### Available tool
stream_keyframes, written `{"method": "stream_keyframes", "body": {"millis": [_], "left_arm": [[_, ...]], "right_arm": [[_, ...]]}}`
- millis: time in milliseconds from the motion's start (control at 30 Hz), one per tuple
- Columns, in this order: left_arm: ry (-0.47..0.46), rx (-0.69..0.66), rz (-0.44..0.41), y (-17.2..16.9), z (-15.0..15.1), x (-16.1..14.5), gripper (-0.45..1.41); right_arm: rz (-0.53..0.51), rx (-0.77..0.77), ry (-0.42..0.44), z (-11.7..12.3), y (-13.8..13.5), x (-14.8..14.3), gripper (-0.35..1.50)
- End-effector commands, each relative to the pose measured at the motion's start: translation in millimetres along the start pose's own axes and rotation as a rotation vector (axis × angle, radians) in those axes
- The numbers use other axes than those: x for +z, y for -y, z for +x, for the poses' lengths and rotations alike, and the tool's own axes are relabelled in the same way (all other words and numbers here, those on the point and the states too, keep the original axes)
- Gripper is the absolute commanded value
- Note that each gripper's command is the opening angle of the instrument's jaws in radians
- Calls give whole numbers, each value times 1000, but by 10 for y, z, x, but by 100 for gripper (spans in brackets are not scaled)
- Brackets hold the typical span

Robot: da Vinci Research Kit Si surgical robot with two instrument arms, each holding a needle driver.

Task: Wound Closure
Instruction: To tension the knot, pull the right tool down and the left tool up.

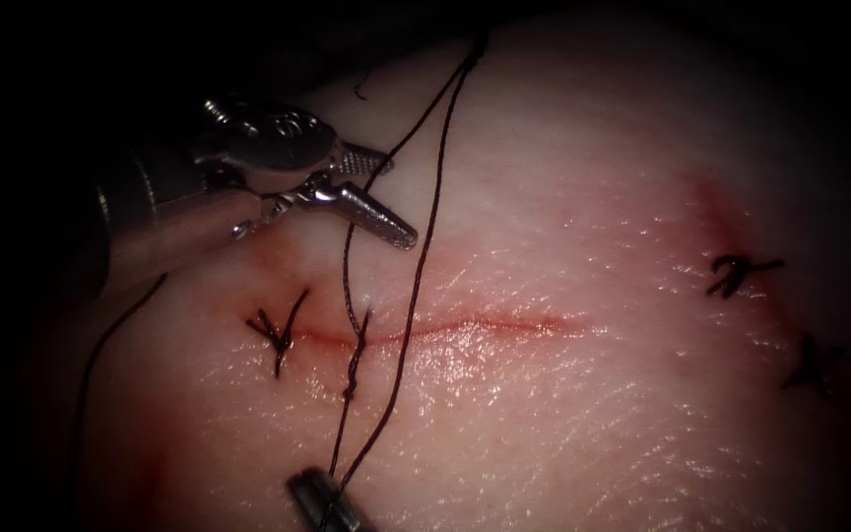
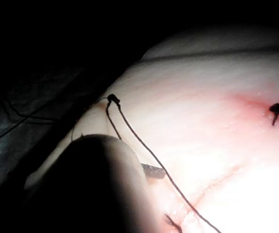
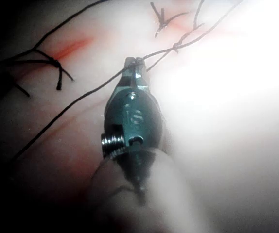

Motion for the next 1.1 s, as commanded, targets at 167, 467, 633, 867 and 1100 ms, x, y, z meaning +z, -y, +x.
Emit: {"method": "stream_keyframes", "body": {"millis": [167, 467, 633, 867, 1100], "left_arm": [[-69, 35, -83, 13, 21, -10, -45], [-134, 16, -64, 21, 39, -13, -45], [-207, -6, -79, 41, 58, -1, -45], [-239, 22, -71, 72, 69, 13, -45], [-242, 67, -74, 87, 55, 13, -45]], "right_arm": [[1, -2, -4, 3, 8, 10, -35], [0, -6, -2, 6, 7, 10, -35], [-2, -11, 2, 7, 8, 10, -35], [-4, -9, 9, 17, 5, 12, -35], [-3, -18, 13, 15, 6, 11, -35]]}}
